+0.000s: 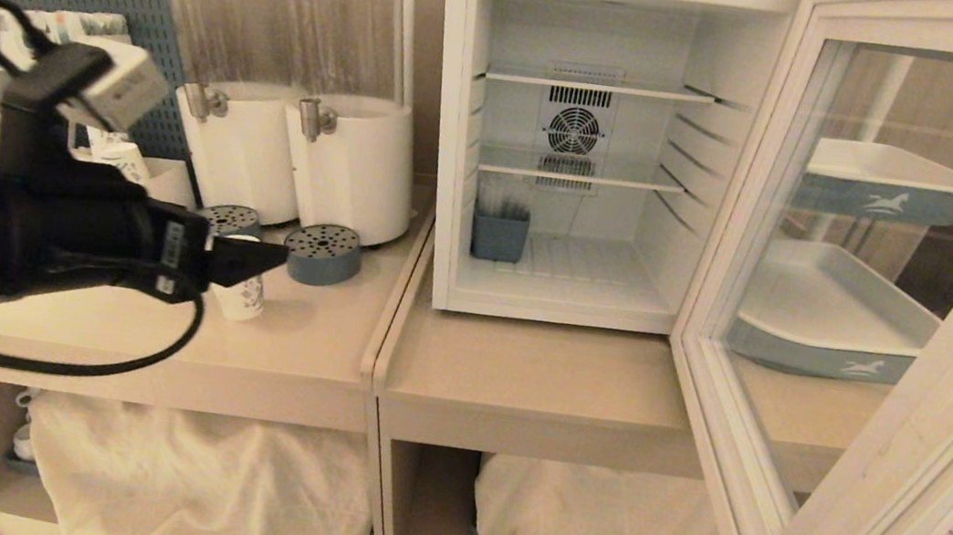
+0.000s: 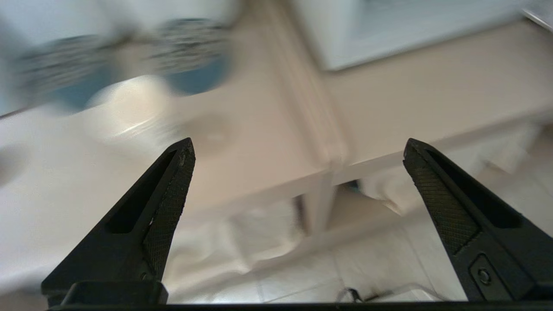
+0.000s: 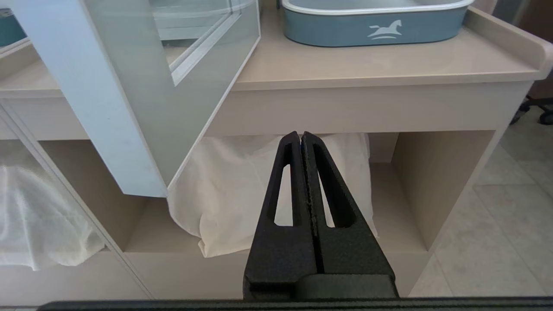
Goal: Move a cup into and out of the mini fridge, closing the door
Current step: Put the paper cup in the freezer
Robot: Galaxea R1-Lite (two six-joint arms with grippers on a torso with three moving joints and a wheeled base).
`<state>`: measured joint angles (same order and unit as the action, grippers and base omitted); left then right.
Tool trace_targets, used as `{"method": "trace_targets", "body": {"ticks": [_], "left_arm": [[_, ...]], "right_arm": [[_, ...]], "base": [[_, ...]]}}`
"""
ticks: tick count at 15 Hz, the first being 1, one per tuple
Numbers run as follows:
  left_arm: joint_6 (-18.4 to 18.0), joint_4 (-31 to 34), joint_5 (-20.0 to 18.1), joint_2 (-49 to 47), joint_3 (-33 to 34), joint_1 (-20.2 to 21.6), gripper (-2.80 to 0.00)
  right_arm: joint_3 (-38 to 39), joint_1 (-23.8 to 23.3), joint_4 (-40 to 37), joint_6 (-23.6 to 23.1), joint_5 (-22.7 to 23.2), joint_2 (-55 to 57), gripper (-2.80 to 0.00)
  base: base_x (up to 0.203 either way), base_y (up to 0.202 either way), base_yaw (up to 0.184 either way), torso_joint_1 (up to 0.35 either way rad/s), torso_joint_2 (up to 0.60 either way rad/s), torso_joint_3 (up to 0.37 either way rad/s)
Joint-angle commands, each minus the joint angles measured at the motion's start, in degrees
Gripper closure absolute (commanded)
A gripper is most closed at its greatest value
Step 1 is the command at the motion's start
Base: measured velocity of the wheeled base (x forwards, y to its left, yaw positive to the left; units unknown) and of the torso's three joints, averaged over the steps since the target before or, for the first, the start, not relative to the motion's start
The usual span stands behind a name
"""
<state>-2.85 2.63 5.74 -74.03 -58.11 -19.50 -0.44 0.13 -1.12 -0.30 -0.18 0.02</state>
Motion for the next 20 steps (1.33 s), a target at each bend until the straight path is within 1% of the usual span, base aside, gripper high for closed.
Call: {"method": "trace_targets", "body": {"ticks": [1,3,4,5,6,7,8,9,10,11,12,13,14,15,16,17,18,19,20], "left_arm": [[0.6,4.6,3.1,14.9,1.2,-0.3,-2.8],[2.3,14.5,4.6,27.4,1.0,-0.3,-2.8],[3.7,20.8,5.1,32.9,0.3,0.1,-2.8],[5.1,27.7,5.3,38.3,-0.9,1.8,-2.8],[6.0,32.7,4.6,42.0,-1.9,4.7,-2.8],[6.6,37.2,1.6,46.1,-3.1,10.4,-2.8],[7.0,42.6,-3.4,50.5,-4.4,17.5,-2.8],[7.4,52.1,-9.0,54.7,-6.0,23.0,-2.8],[7.7,60.6,-12.5,56.9,-7.0,26.0,-2.8],[8.1,65.0,-14.5,57.6,-6.7,26.9,-2.8],[8.3,64.7,-15.4,57.8,-6.1,26.9,-2.8],[8.0,59.4,-16.2,57.9,-5.4,26.8,-2.8],[6.8,53.2,-17.3,58.0,-5.2,26.1,-2.8],[5.7,51.3,-17.8,58.2,-5.3,23.6,-2.8],[5.3,52.1,-17.6,58.3,-5.2,19.1,-2.8],[5.4,53.2,-16.9,58.4,-4.7,16.1,-2.8],[5.2,53.8,-16.5,59.2,-3.4,15.6,-2.8],[4.3,53.5,-16.4,61.9,-0.3,16.7,-2.8],[2.8,52.1,-16.3,66.4,4.2,17.5,-2.8]], "right_arm": [[0.0,0.0,0.0,0.0,0.0,-0.1,0.0],[0.0,0.0,-0.1,0.0,0.0,-0.1,0.0],[0.0,0.0,-0.1,0.0,0.0,-0.1,0.0],[0.0,0.0,-0.1,0.0,0.0,-0.1,0.0],[0.0,0.0,-0.1,0.0,0.0,-0.1,0.0],[0.0,0.0,-0.1,0.0,0.0,-0.1,0.0],[0.0,0.0,-0.1,0.0,0.0,-0.1,0.0],[0.0,0.0,0.0,0.0,0.0,-0.1,0.0],[0.0,0.0,-0.1,0.0,0.0,-0.1,0.0],[0.0,0.0,-0.1,0.0,0.0,-0.1,0.0],[0.0,0.0,-0.1,0.0,0.0,-0.1,0.0],[0.0,0.0,-0.2,0.0,0.0,-0.1,0.0],[0.0,0.0,-0.2,0.0,0.0,-0.1,0.0],[0.0,0.0,-0.2,0.0,0.0,-0.1,0.0],[0.0,0.0,-0.2,0.0,0.0,-0.1,0.0],[0.0,0.0,-0.2,0.0,0.0,-0.1,0.0],[0.0,0.0,-0.2,0.0,0.0,-0.1,0.0],[0.0,0.0,-0.2,0.0,0.0,-0.1,0.0],[0.0,0.0,-0.1,0.0,0.0,-0.1,0.0]], "base": [[0.0,0.0,0.0,0.0,0.0,0.0],[0.0,0.0,0.0,0.0,0.0,0.0],[0.0,0.0,0.0,0.0,0.0,0.0],[0.0,0.0,0.0,0.0,0.0,0.0],[0.0,0.0,0.0,0.0,0.0,0.0],[0.0,0.0,0.0,0.0,0.0,0.0],[0.0,0.0,0.0,0.0,0.0,0.0],[0.0,0.0,0.0,0.0,0.0,0.0],[0.0,0.0,0.0,0.0,0.0,0.0],[0.0,0.0,0.0,0.0,0.0,0.0],[0.0,0.0,0.0,0.0,0.0,0.0],[0.0,0.0,0.0,0.0,0.0,0.0],[0.0,0.0,0.0,0.0,0.0,0.0],[0.0,0.0,0.0,0.0,0.0,0.0],[0.0,0.0,0.0,0.0,0.0,0.0],[0.0,0.0,0.0,0.0,0.0,0.0],[0.0,0.0,0.0,0.0,0.0,0.0],[0.0,0.0,0.0,0.0,0.0,0.0],[0.0,0.0,0.0,0.0,0.0,0.0]]}}
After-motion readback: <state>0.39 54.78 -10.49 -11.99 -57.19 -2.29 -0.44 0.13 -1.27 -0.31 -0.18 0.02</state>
